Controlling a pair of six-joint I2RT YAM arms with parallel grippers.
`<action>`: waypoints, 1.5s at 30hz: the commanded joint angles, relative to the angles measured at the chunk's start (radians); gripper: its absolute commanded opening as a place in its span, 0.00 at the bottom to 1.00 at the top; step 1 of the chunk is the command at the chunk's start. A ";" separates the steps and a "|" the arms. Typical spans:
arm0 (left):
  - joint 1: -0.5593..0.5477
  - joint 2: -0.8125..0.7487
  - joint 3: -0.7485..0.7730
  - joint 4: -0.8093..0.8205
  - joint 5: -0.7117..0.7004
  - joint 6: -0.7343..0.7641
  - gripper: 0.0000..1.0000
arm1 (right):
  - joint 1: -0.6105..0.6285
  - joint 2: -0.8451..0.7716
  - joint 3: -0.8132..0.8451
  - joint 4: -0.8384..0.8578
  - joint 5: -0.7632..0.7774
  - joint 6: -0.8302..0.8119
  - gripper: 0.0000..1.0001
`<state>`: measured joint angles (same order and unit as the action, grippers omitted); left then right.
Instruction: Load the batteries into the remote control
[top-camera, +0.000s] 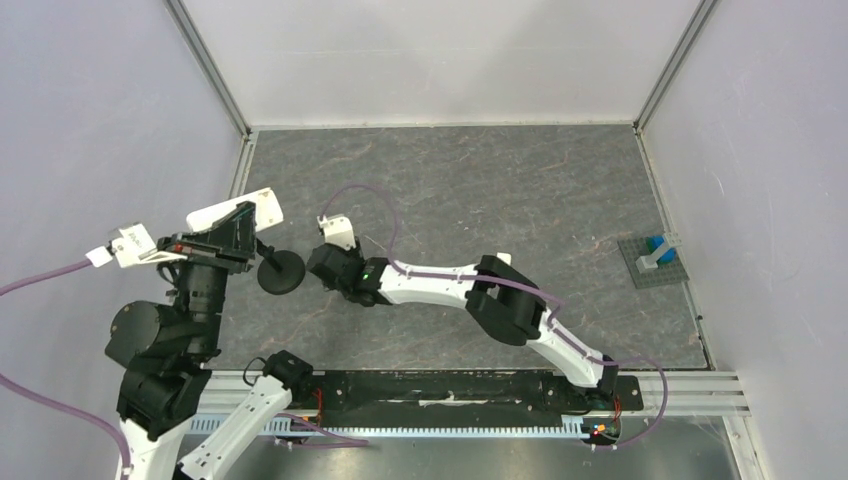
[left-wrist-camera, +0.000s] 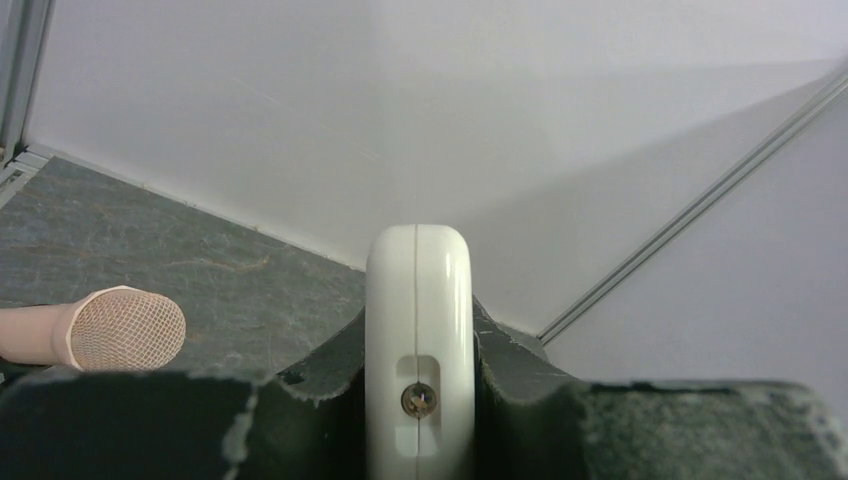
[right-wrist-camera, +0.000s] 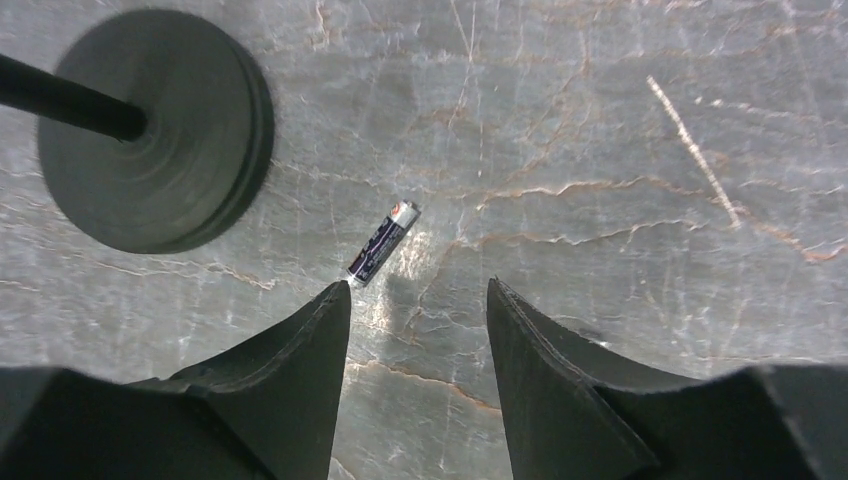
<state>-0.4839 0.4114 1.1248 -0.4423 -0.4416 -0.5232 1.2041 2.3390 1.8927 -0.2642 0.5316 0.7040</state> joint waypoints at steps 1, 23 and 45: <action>0.001 -0.039 0.013 -0.012 -0.006 -0.049 0.02 | 0.040 0.072 0.078 0.036 0.165 -0.015 0.55; 0.001 -0.132 0.028 -0.136 -0.049 -0.075 0.02 | 0.046 0.175 0.070 0.224 0.159 -0.081 0.65; 0.001 -0.115 0.002 -0.147 -0.015 -0.050 0.02 | 0.004 0.091 -0.057 0.138 0.056 -0.193 0.15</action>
<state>-0.4839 0.2787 1.1362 -0.5976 -0.4713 -0.5709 1.2453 2.5038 1.9171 -0.0109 0.6601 0.5331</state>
